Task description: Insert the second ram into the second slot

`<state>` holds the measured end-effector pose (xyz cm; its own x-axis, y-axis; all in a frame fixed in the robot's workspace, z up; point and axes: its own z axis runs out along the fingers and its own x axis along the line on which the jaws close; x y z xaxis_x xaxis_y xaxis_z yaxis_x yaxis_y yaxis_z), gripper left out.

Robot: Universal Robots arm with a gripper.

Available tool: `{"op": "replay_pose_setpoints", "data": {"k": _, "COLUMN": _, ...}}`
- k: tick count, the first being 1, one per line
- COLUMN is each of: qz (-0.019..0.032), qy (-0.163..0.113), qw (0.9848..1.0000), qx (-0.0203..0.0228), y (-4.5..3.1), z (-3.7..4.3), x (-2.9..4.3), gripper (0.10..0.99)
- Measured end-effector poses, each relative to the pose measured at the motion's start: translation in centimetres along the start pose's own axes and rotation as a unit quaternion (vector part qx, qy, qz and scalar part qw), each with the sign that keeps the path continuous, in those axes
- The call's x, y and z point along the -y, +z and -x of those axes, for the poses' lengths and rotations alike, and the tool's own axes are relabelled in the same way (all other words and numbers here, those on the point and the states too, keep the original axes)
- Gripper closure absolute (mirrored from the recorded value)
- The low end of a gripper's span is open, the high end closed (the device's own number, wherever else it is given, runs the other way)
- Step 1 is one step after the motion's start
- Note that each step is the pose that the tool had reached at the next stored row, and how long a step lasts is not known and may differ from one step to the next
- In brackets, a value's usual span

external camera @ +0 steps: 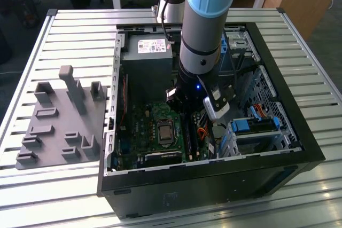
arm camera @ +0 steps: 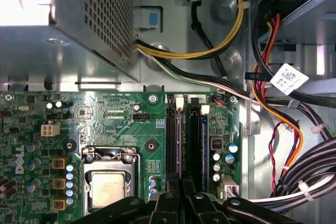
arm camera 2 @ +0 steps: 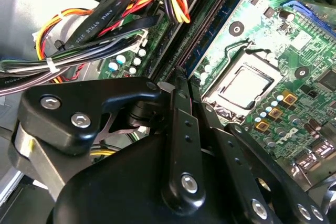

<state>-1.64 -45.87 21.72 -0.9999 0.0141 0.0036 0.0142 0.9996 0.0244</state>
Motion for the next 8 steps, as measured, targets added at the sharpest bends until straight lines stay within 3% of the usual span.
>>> {"op": "replay_pose_setpoints", "data": {"k": 8, "qz": 0.0, "qy": 0.002, "qw": 1.0, "qx": -0.0001, "y": 0.03, "z": 0.04, "x": 0.0, "gripper": 0.949}}
